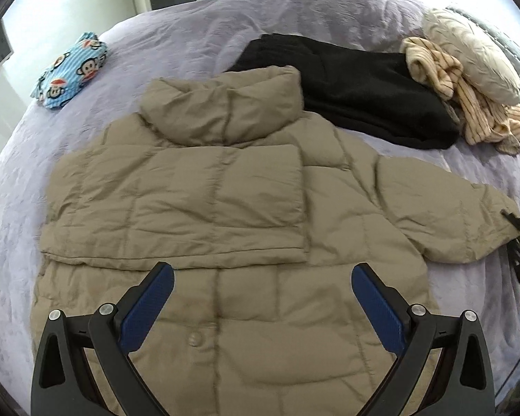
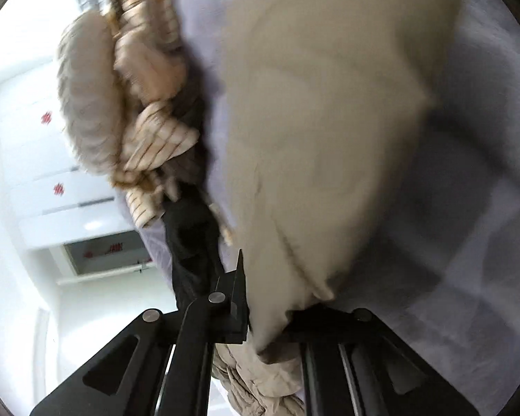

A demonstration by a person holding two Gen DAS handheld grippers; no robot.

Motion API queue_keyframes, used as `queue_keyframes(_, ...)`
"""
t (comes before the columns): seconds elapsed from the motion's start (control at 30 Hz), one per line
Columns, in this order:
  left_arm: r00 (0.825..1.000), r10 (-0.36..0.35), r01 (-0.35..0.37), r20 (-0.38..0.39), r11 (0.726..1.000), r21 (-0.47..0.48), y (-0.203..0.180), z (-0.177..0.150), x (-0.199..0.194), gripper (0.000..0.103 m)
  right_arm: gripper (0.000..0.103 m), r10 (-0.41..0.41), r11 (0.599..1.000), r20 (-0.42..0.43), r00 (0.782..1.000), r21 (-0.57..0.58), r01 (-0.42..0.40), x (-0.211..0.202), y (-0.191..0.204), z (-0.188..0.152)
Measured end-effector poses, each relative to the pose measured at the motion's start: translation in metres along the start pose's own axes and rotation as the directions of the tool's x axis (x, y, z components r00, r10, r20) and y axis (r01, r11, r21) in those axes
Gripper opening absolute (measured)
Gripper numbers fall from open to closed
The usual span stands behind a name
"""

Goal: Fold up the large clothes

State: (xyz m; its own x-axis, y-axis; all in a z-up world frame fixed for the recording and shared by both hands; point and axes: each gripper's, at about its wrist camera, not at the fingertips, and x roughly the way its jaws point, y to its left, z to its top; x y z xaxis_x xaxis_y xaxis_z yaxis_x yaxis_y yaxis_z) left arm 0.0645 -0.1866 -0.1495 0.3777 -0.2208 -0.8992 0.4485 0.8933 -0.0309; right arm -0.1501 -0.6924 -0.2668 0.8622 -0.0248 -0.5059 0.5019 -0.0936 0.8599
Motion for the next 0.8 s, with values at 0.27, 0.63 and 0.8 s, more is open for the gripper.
queue_keyframes(0.27,0.999,0.027,-0.024,0.047,0.998,-0.058,0.060,0.000,-0.007,0.103,0.008,-0.044,0.915,-0.059,0.997,-0.403,0.017,0.025,0.111,-0.083)
queue_keyframes(0.63,0.989,0.084,-0.069,0.117,0.990,-0.127,0.165,-0.005,-0.023,0.103,0.008,-0.181,0.423,-0.140,0.974,-0.905,-0.051,0.122,0.229,-0.334)
queue_keyframes(0.8,0.988,0.107,-0.087,0.115,0.982,-0.167,0.203,-0.012,-0.015,0.103,0.008,-0.323,0.323,-0.161,0.933,-0.945,-0.051,0.190,0.202,-0.410)
